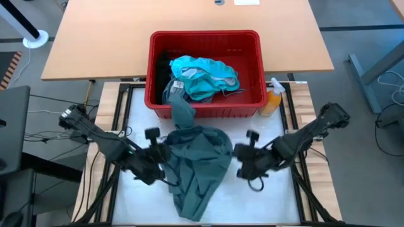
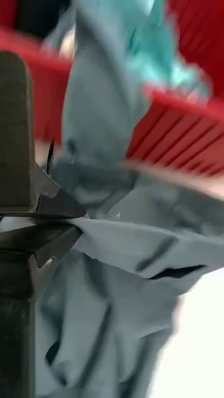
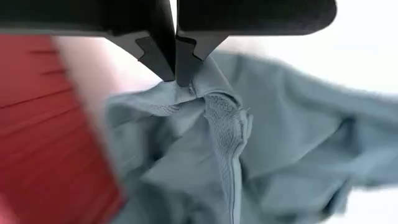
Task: Fold Laundry from Bin
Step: Remove the light blue pants from the red laundry bin onto the table, then fold the light blue pants
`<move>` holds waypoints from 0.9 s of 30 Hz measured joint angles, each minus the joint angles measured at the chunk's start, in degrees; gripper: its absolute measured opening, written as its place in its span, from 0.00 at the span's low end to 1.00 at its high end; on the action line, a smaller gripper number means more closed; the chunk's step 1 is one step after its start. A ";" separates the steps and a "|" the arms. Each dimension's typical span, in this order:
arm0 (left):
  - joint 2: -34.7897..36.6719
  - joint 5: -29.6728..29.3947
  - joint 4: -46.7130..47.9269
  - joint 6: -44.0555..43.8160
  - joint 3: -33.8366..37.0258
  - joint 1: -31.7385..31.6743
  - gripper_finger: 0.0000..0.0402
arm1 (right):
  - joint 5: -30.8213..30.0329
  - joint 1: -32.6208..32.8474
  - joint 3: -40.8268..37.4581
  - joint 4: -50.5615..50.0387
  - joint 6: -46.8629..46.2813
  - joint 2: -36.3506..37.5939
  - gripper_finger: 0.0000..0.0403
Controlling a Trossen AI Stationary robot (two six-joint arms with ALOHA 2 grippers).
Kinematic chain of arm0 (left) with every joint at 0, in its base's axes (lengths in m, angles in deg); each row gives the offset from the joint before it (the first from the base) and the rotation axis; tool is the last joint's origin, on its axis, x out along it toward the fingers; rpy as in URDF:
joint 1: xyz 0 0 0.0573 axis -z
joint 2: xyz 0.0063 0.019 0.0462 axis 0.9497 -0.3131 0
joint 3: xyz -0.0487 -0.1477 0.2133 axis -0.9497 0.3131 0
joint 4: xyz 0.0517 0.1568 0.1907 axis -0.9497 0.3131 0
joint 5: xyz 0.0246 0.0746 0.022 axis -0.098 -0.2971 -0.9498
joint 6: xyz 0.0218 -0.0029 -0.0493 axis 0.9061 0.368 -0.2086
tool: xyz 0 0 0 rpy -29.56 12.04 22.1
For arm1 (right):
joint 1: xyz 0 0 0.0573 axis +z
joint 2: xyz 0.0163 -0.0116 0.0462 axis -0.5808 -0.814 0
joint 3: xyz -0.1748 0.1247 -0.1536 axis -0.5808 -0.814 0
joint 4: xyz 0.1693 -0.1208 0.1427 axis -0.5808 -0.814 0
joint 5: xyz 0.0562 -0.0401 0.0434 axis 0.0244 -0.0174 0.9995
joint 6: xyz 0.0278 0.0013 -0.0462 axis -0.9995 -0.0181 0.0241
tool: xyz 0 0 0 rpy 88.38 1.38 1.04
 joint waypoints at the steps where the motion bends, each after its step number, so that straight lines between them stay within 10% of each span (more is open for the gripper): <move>1: -0.14 2.98 -2.83 -0.04 3.57 0.00 0.00 | 2.09 0.36 0.00 0.25 -0.75 -1.40 0.05; 9: -0.22 26.58 -32.39 -3.70 27.28 1.25 0.00 | 18.59 3.68 0.00 11.57 0.44 -12.07 0.05; 15: -0.21 27.76 -39.10 -0.97 32.06 1.49 0.12 | 20.38 3.09 0.00 13.87 -0.22 -18.32 0.05; 22: 4.87 28.76 -25.19 5.25 21.41 1.46 0.34 | 21.77 2.30 -0.02 15.01 -1.57 -22.54 0.05; 27: 11.85 15.84 -24.11 6.89 19.49 0.30 0.42 | 21.67 2.16 -0.02 15.47 -1.12 -22.61 0.05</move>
